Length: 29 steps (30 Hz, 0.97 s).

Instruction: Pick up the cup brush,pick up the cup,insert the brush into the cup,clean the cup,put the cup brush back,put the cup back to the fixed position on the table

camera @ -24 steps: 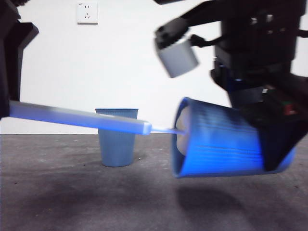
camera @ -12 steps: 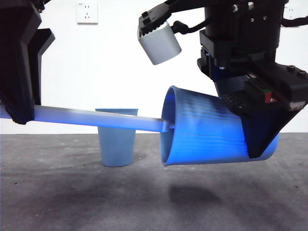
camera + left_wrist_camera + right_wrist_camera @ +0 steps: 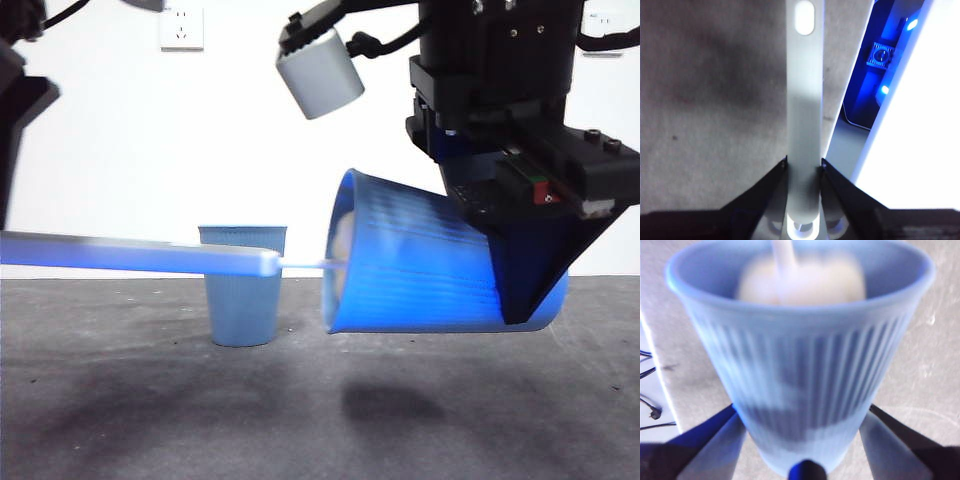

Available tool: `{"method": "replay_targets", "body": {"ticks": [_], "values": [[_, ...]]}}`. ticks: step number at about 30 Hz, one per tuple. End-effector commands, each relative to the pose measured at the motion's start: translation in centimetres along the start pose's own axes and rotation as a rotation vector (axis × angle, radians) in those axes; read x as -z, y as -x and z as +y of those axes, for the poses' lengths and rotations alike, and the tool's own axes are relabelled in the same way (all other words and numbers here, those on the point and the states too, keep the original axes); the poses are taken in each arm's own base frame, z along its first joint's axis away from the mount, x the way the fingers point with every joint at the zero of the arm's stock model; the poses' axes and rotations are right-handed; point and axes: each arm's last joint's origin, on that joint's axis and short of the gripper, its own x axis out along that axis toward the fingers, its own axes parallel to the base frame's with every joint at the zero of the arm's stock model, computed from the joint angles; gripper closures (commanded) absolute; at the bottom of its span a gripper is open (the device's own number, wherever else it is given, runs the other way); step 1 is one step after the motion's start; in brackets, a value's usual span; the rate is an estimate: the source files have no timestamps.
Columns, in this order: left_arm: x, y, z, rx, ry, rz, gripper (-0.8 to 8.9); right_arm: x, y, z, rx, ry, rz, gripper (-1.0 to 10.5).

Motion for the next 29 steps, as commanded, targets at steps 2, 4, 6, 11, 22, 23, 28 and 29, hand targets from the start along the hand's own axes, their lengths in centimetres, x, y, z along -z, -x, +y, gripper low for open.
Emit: {"method": "replay_targets", "body": {"ticks": [2, 4, 6, 11, 22, 23, 28, 29], "values": [[0.7, 0.4, 0.4, -0.015, 0.045, 0.001, 8.22, 0.4, -0.5, -0.3, -0.01, -0.022, 0.037, 9.6], [1.2, 0.8, 0.6, -0.021, 0.061, -0.004, 8.22, 0.6, -0.6, -0.6, -0.012, -0.031, 0.049, 9.6], [1.7, 1.1, 0.8, -0.024, 0.079, -0.005, 8.22, 0.8, -0.8, -0.9, -0.014, -0.045, 0.057, 9.6], [2.7, 1.9, 1.2, -0.035, 0.117, -0.014, 8.22, 1.2, -1.2, -1.5, -0.01, -0.074, 0.07, 9.6], [3.1, 2.2, 1.1, -0.008, 0.118, -0.041, 8.22, 1.2, -1.3, -1.8, 0.018, -0.091, 0.071, 9.6], [3.1, 2.2, 1.1, -0.007, 0.118, -0.037, 8.22, 1.3, -1.4, -1.9, 0.031, -0.095, 0.082, 9.6], [3.2, 2.2, 1.1, -0.004, 0.117, -0.031, 8.22, 1.6, -1.6, -2.3, 0.05, -0.123, 0.101, 9.6], [3.1, 2.2, 1.1, -0.004, 0.116, -0.037, 8.22, 1.6, -1.6, -2.3, 0.052, -0.125, 0.098, 9.6]]}}
